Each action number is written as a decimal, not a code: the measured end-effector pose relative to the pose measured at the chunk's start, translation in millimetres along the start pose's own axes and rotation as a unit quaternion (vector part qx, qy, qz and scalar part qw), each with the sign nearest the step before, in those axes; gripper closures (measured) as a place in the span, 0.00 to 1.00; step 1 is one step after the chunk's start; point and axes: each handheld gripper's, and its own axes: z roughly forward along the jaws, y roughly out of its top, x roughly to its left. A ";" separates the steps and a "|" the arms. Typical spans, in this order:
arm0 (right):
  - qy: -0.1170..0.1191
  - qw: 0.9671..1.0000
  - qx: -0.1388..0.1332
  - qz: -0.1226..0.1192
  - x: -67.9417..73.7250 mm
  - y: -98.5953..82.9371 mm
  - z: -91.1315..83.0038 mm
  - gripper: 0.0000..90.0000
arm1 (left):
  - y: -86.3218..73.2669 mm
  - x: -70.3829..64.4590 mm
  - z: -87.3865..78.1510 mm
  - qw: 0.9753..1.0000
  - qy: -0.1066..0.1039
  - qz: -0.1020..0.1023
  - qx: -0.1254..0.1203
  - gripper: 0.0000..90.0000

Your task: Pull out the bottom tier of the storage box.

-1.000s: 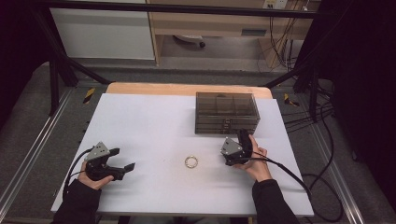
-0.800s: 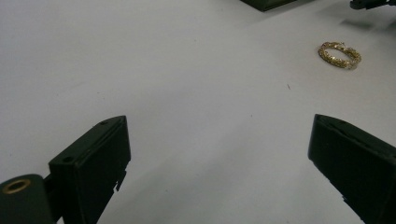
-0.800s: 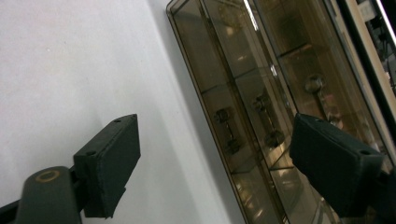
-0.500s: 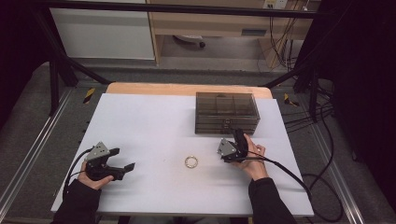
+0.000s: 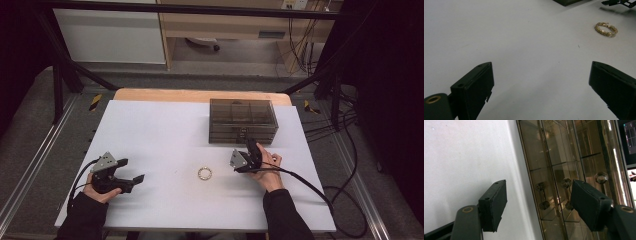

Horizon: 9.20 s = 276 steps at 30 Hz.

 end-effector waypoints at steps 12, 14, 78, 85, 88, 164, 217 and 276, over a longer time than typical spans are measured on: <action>-0.026 0.999 0.011 -0.033 4.8 -0.6 4.7 0.41 | 0.0 -0.3 -0.1 1.000 0.001 0.001 -0.001 0.07; -0.029 0.999 0.011 -0.036 5.4 -0.8 5.0 0.43 | 0.0 -0.2 0.0 1.000 0.001 0.001 0.000 0.07; -0.107 0.989 0.022 -0.104 26.7 -5.0 32.8 0.80 | -0.4 -0.2 2.5 1.000 0.001 0.002 0.005 0.07; -0.111 0.988 0.026 -0.107 28.8 -5.5 34.9 0.83 | -0.3 0.0 2.5 1.000 -0.001 0.000 0.003 0.07; -0.115 0.988 0.025 -0.104 29.3 -5.8 35.4 0.83 | -0.6 -0.2 3.2 1.000 0.000 0.001 0.005 0.07; -0.144 0.983 0.026 -0.110 31.3 -8.7 33.0 0.71 | -0.7 -0.2 3.7 1.000 0.002 0.003 0.005 0.07; -0.129 0.983 0.036 -0.128 35.9 -5.2 22.3 0.76 | -0.5 -0.4 2.9 1.000 0.003 0.002 0.006 0.07; -0.113 0.983 0.039 -0.137 47.5 -2.0 -0.1 0.76 | -0.4 -0.7 2.7 1.000 0.002 0.002 0.007 0.07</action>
